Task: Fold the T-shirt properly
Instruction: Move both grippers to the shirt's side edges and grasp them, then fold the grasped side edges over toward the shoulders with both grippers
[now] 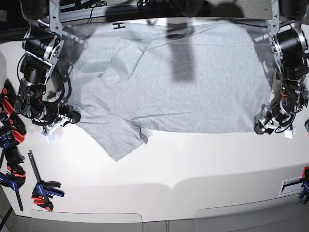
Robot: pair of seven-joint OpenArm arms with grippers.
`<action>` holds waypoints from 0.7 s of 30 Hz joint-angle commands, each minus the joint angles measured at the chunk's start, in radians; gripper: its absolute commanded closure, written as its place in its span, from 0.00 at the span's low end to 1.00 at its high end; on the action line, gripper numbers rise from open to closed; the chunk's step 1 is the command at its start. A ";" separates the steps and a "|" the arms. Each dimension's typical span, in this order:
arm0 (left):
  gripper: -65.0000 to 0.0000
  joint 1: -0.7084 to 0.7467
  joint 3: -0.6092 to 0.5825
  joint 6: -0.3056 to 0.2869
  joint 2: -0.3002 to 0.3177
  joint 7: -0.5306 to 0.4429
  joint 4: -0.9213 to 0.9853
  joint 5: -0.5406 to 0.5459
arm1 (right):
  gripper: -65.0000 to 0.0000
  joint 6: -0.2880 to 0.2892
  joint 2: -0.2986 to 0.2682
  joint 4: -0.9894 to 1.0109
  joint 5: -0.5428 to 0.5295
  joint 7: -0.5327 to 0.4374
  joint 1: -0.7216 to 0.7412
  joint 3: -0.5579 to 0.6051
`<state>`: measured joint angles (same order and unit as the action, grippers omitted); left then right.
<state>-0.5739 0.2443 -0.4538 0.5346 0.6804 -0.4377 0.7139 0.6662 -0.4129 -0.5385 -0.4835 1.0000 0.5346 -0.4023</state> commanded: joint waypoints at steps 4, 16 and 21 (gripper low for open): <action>0.57 -0.022 0.003 -0.011 0.009 0.006 -0.013 0.027 | 1.00 -0.019 -0.008 -0.002 0.060 0.044 0.005 0.004; 1.00 -0.019 0.003 -0.035 0.028 0.025 -0.013 0.096 | 1.00 0.024 -0.025 -0.020 -0.114 0.108 0.005 0.004; 1.00 -0.019 0.003 -0.146 0.081 0.044 -0.015 0.210 | 1.00 0.032 -0.042 -0.092 -0.316 0.245 -0.008 0.002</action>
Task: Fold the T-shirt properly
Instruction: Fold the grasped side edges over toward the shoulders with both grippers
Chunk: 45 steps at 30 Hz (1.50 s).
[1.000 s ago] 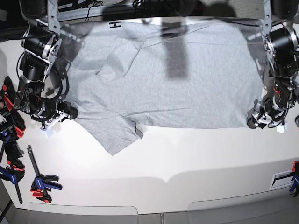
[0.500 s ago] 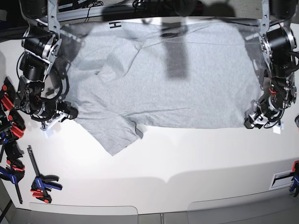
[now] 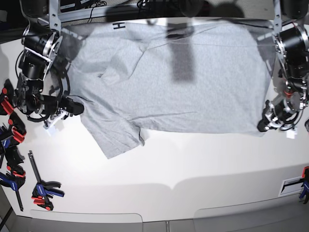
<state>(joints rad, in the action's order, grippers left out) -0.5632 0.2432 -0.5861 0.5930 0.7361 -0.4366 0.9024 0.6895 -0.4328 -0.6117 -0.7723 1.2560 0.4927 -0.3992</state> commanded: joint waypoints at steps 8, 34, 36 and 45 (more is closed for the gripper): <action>1.00 -0.003 0.005 -0.112 0.084 0.121 -0.016 0.180 | 1.00 0.009 -0.026 -0.282 -0.288 0.130 -0.101 -0.001; 1.00 0.481 0.094 -0.112 0.186 0.336 -0.428 0.356 | 1.00 0.009 0.019 -0.853 -0.391 0.140 -0.697 -0.375; 1.00 0.526 0.148 -0.112 0.186 0.361 -0.463 0.356 | 1.00 0.009 0.030 -0.853 -0.391 0.140 -0.697 -0.373; 1.00 0.697 0.256 -0.112 0.183 0.374 -0.546 0.357 | 1.00 0.009 0.042 -0.853 -0.348 0.135 -0.698 -0.373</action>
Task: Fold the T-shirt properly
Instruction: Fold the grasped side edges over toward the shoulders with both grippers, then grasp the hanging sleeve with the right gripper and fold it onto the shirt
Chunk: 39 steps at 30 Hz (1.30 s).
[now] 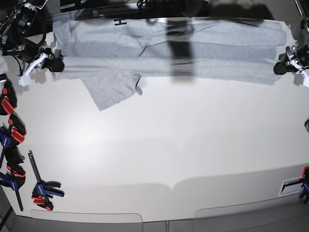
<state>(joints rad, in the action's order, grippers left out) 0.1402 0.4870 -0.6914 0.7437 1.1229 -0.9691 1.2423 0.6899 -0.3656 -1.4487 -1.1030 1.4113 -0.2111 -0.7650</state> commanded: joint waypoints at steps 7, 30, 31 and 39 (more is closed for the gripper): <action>1.00 0.009 0.012 -0.007 0.016 -0.016 -0.013 0.024 | 1.00 0.008 -0.025 -0.016 -0.015 -0.023 0.006 -0.008; 0.70 0.009 0.272 -0.007 0.058 -0.040 -0.192 0.128 | 0.55 0.008 -0.057 -0.009 0.169 -0.184 0.302 -0.023; 0.70 0.009 0.278 -0.007 0.058 -0.040 -0.192 0.127 | 0.55 0.008 -0.042 -0.001 0.208 -0.213 0.321 -0.003; 0.70 0.010 0.279 -0.007 0.057 -0.039 -0.192 0.116 | 0.54 0.008 0.039 0.216 0.290 -0.260 0.443 0.255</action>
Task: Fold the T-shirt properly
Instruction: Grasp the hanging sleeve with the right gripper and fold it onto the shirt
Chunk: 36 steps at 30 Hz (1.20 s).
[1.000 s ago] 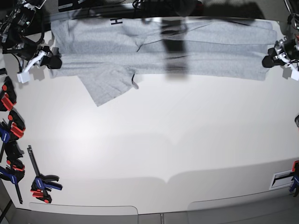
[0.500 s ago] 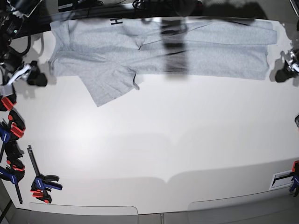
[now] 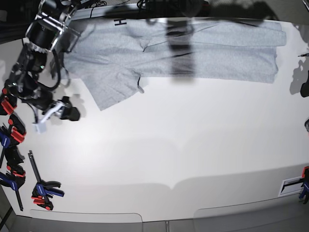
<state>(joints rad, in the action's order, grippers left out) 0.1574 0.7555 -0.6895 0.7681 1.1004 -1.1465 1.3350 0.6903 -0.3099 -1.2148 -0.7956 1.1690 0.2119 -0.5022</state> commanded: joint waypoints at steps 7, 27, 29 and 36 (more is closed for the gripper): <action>0.70 -0.008 0.010 -0.009 0.033 -0.016 -0.014 0.016 | 0.54 0.008 0.021 0.165 0.005 -0.017 0.064 0.137; 0.70 -0.008 0.010 -0.009 0.033 -0.016 -0.014 0.016 | 1.00 0.008 0.119 -0.126 -0.182 0.227 0.015 0.071; 0.70 -0.008 0.010 -0.009 0.033 -0.016 -0.014 0.016 | 1.00 0.008 0.144 -0.242 -0.181 0.227 -0.043 0.058; 0.70 -0.008 0.010 -0.009 0.033 -0.016 -0.014 0.016 | 1.00 0.008 0.290 -0.577 -0.206 0.227 -0.344 0.057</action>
<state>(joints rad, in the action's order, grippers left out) 0.1604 0.7555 -0.6899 0.7673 1.0996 -1.1469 1.3277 0.6922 -0.0120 -1.7737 -0.9680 1.4197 -0.1509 -0.4435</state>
